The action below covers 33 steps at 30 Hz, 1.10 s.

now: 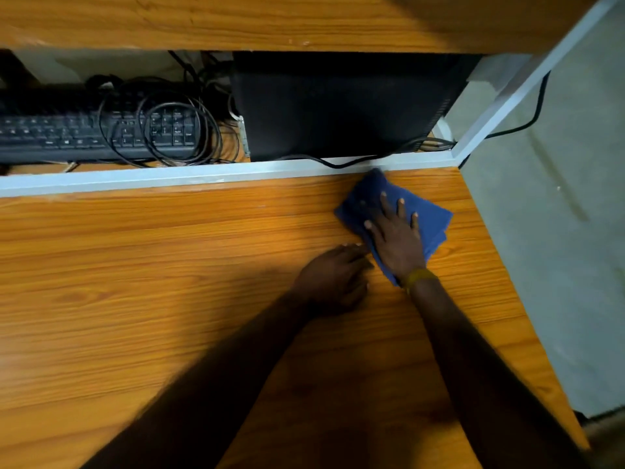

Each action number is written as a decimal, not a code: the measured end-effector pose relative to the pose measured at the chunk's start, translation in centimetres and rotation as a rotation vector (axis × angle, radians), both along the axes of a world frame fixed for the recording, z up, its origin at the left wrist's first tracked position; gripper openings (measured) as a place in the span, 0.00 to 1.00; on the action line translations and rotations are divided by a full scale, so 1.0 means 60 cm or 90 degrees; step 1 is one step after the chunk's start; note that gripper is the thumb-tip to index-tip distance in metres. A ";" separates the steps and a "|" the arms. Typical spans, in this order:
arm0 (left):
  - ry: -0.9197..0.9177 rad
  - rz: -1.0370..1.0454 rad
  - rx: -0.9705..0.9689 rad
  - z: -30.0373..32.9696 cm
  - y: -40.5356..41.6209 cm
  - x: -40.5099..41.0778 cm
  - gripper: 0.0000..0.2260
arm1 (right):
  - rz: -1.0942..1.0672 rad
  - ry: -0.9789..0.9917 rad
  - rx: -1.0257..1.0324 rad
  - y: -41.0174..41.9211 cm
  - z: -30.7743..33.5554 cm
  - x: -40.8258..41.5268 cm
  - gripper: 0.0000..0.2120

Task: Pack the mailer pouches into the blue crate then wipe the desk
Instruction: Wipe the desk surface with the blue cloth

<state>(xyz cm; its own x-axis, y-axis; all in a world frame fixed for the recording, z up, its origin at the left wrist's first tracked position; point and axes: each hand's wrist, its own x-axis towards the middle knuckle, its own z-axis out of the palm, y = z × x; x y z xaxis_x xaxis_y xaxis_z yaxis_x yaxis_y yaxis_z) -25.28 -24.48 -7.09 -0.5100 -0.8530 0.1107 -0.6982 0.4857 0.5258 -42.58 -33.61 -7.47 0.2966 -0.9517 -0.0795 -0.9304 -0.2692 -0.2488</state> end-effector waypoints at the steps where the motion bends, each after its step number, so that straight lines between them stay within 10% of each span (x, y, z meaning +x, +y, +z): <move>1: 0.013 0.009 0.016 0.002 0.008 0.010 0.20 | 0.042 -0.012 0.007 0.022 0.002 -0.020 0.22; 8: 0.035 0.100 -0.008 -0.012 0.135 0.105 0.16 | -0.259 0.000 0.004 0.000 0.000 0.031 0.23; 15: 0.122 0.196 0.043 -0.016 0.159 0.131 0.16 | 0.106 0.045 -0.015 0.072 -0.007 0.102 0.25; 21: 0.209 0.234 -0.004 -0.011 0.178 0.185 0.12 | -0.148 -0.001 -0.017 0.005 -0.016 0.165 0.21; 28: 0.222 0.232 -0.010 -0.015 0.179 0.186 0.13 | 0.187 0.019 -0.011 0.064 -0.008 0.168 0.24; 33: 0.203 0.242 0.002 -0.011 0.181 0.183 0.14 | -0.077 -0.007 -0.014 0.009 -0.016 0.228 0.21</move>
<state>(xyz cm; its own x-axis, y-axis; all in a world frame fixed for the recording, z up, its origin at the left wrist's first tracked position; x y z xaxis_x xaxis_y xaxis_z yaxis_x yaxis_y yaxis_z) -14.27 -13.62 -7.75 -0.1033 -0.9728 0.2073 -0.6300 0.2252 0.7432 -28.88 -33.07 -8.40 0.1800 -0.9821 -0.0550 -0.9536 -0.1605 -0.2548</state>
